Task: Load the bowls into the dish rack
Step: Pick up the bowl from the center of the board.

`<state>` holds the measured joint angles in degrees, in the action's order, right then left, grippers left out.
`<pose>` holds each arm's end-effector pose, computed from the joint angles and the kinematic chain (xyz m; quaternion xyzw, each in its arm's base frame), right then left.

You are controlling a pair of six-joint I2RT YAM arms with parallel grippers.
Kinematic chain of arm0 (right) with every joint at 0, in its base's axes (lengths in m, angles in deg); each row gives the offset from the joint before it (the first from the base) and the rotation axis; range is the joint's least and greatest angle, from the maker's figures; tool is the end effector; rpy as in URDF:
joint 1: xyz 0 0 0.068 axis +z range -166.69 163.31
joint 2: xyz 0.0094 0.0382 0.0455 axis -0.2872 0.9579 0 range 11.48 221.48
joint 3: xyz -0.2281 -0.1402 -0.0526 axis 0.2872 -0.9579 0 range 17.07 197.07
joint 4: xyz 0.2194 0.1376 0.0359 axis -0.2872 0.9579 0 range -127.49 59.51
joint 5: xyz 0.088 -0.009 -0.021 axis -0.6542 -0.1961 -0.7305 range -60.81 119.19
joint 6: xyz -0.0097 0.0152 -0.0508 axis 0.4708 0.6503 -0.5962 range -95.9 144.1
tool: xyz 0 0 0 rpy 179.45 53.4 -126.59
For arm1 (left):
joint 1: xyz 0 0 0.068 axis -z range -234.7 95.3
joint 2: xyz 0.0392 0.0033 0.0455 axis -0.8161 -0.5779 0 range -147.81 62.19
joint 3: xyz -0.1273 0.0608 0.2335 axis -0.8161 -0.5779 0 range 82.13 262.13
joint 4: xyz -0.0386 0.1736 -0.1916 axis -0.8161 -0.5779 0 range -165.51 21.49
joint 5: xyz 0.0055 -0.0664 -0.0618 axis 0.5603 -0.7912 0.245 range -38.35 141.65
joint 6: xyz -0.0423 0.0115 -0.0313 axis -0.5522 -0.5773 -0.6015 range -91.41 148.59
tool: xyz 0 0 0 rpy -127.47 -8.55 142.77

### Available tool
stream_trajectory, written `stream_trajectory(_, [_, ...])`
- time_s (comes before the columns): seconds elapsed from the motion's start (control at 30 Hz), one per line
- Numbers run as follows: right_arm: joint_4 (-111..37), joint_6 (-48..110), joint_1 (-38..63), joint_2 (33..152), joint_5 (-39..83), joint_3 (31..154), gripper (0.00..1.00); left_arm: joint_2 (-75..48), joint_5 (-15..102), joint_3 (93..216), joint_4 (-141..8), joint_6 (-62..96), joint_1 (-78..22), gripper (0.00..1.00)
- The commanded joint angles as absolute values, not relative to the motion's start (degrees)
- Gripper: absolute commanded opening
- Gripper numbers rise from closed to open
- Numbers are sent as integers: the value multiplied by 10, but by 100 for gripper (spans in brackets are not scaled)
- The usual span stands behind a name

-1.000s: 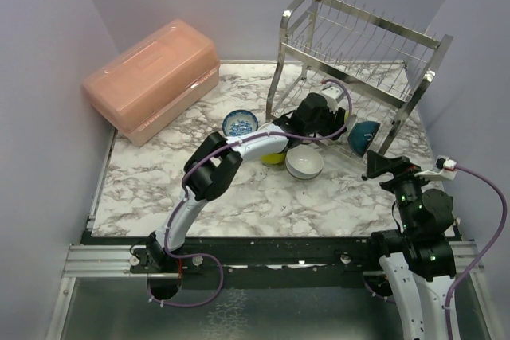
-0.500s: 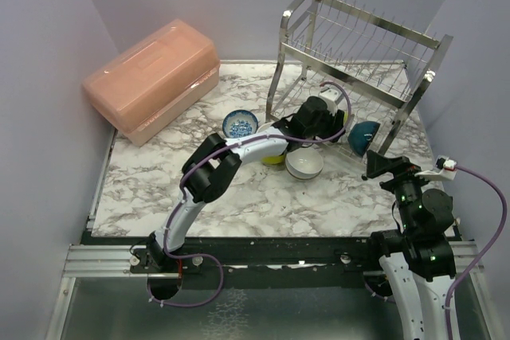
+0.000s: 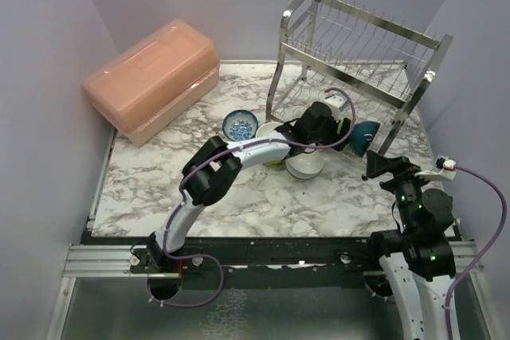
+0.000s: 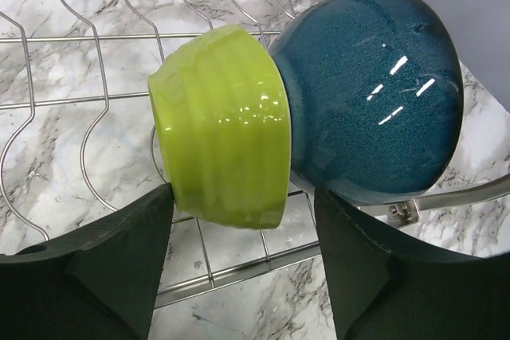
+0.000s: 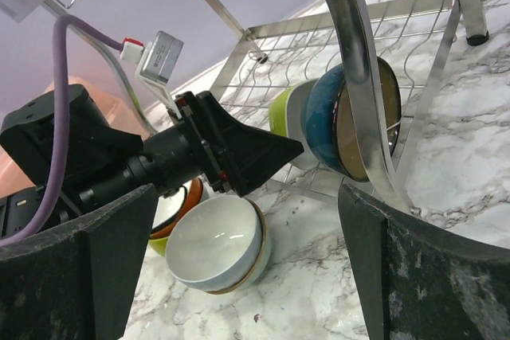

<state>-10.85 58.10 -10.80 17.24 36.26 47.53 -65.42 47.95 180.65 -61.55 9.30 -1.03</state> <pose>0.0641 0.0022 0.2932 0.2158 0.6857 0.1950 0.6673 0.3097 -0.4248 0.2147 0.2623 0.7869 -0.3532 0.4327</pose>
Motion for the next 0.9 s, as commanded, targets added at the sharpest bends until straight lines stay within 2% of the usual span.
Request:
stream_trajectory(0.0, [-109, 576, -108, 179, 369, 470, 100, -616, 461, 1800, -615, 88, -8, 73])
stream_trajectory(0.1, [-112, 575, -108, 178, 370, 469, 100, -607, 468, 1792, -610, 89, -8, 76])
stream_trajectory(0.33, [-110, 575, -107, 178, 370, 471, 100, -558, 511, 1743, -592, 103, -9, 99])
stream_trajectory(0.87, [-112, 576, -108, 179, 364, 467, 100, -340, 656, 1519, -568, 146, -9, 99])
